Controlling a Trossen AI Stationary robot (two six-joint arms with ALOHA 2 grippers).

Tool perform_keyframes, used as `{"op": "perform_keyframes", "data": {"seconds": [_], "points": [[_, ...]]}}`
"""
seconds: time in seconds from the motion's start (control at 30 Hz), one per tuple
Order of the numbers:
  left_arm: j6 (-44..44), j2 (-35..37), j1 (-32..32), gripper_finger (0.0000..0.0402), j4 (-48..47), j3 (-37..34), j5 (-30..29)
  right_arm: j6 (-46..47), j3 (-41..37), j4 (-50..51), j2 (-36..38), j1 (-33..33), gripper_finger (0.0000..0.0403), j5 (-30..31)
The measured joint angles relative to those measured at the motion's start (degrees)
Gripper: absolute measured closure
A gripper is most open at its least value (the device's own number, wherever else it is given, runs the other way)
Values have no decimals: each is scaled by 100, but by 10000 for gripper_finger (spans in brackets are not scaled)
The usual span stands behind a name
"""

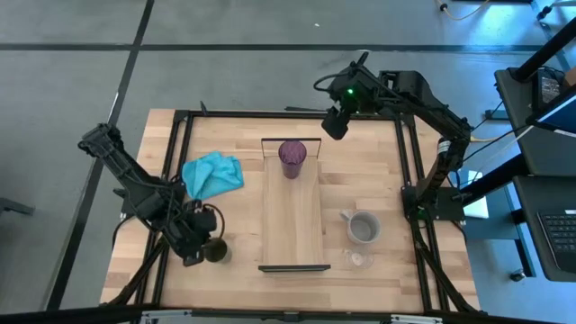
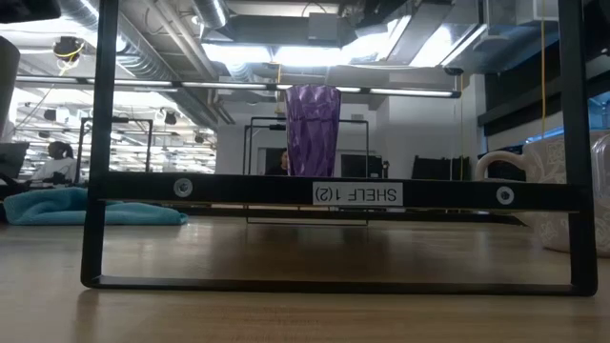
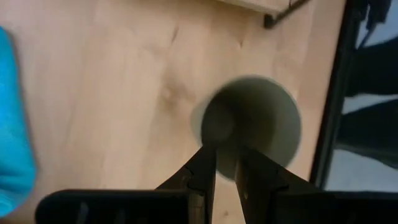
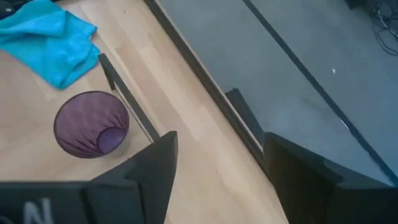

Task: Stack small to large cups/mugs on shelf
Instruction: Put the gray cup on the shelf

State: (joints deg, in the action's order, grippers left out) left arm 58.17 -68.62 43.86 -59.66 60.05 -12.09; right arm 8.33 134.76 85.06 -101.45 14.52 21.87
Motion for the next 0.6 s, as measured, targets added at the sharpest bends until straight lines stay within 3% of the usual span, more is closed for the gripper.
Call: {"op": "perform_keyframes", "data": {"seconds": [0.6], "points": [[15,-42,-36,335,-30,-88,-71,49,0,0,0,0,166,-96]]}}
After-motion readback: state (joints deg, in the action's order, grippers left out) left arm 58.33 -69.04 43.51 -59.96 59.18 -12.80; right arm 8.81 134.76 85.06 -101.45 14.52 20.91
